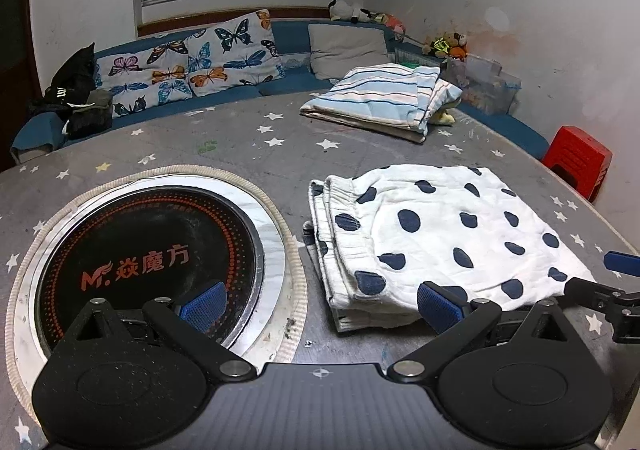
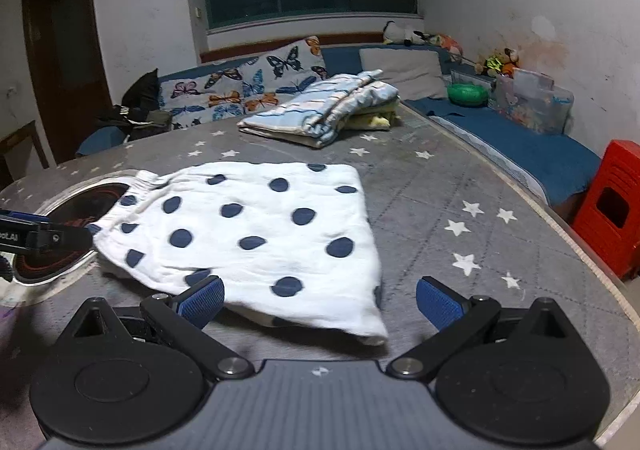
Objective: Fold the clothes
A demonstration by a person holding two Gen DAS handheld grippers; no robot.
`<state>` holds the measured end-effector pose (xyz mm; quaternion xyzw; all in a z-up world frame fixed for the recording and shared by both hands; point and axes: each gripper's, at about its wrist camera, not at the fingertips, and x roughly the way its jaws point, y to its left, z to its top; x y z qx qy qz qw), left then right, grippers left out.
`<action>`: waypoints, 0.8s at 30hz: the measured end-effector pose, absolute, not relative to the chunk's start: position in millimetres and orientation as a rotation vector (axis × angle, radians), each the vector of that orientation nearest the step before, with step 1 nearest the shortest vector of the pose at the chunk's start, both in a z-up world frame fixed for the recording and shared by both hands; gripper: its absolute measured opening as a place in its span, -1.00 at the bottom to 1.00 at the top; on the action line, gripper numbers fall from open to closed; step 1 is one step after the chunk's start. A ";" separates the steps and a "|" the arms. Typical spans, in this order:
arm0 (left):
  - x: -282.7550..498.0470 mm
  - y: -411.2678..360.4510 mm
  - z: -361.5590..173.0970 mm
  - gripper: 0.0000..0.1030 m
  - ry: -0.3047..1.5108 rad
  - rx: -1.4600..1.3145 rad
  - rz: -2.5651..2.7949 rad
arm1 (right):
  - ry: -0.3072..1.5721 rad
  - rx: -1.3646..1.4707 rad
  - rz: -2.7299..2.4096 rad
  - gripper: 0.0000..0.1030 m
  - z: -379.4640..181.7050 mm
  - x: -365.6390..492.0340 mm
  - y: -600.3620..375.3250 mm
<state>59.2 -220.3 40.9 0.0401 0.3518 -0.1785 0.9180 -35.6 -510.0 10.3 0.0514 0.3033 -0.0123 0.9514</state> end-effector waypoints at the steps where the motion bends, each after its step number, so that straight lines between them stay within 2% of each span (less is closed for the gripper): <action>1: 57.5 -219.9 41.3 1.00 0.722 0.082 -0.368 | 0.615 0.103 -0.024 1.00 10.9 -36.8 -507.8; 24: 23.8 -203.9 35.6 1.00 0.733 0.079 -0.373 | 0.637 0.075 0.011 1.00 9.6 -63.7 -459.9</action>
